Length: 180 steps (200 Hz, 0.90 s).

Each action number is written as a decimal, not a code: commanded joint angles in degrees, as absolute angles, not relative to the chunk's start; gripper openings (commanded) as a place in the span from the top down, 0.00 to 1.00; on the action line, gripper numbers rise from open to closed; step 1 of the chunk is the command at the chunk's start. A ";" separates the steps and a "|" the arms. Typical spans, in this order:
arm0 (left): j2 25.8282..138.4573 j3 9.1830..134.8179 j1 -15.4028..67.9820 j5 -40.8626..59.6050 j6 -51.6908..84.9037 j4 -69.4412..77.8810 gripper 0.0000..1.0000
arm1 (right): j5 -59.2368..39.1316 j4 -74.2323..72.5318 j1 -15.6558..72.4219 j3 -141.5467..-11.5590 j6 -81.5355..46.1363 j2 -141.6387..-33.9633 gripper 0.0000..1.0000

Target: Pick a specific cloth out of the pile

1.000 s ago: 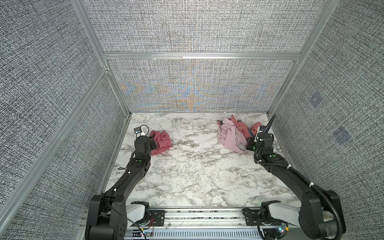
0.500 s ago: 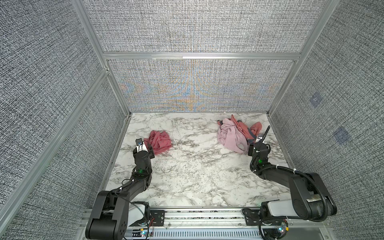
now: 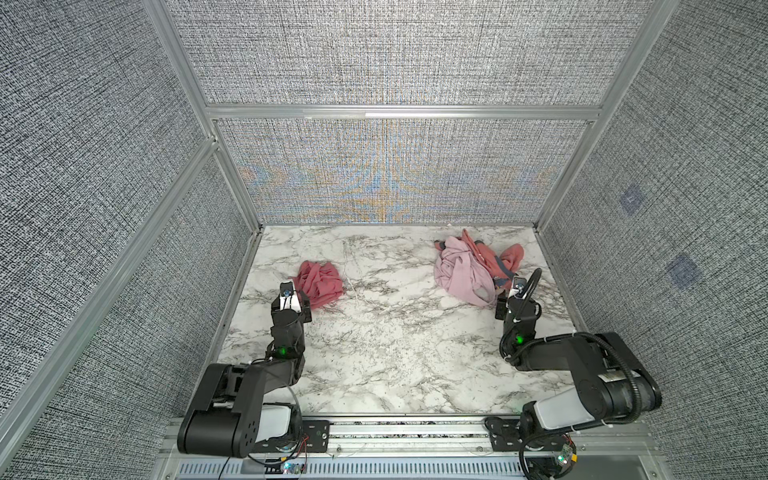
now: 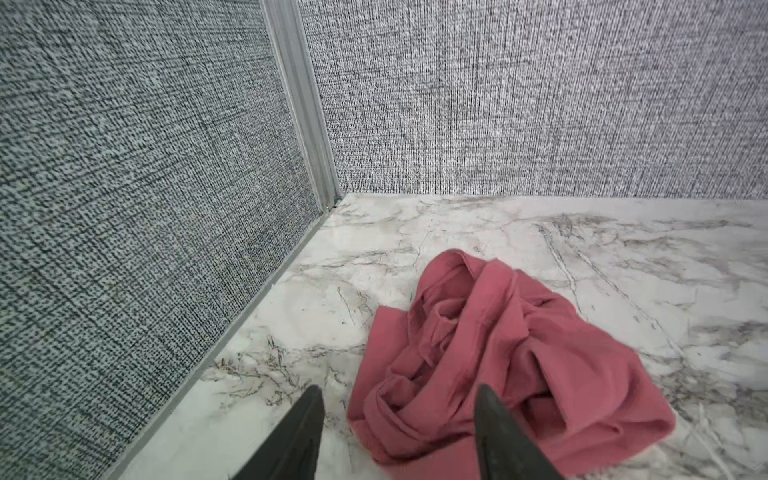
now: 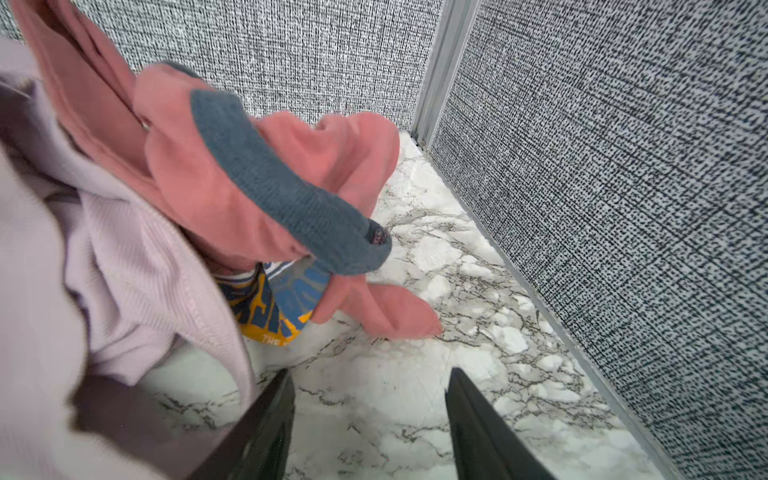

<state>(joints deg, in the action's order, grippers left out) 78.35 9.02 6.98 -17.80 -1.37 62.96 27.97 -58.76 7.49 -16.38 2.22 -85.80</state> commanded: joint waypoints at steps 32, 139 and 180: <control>83.88 6.98 6.69 -16.38 -2.86 79.33 0.39 | 21.50 -65.72 4.02 -14.04 -0.61 -86.33 0.39; 89.25 6.29 5.06 -10.10 -4.35 86.32 0.35 | 20.27 -63.28 2.82 -16.53 -1.53 -89.03 0.25; 87.93 8.66 3.42 -7.02 -2.72 79.32 0.23 | 19.91 -62.77 2.59 -16.87 -1.76 -89.01 0.11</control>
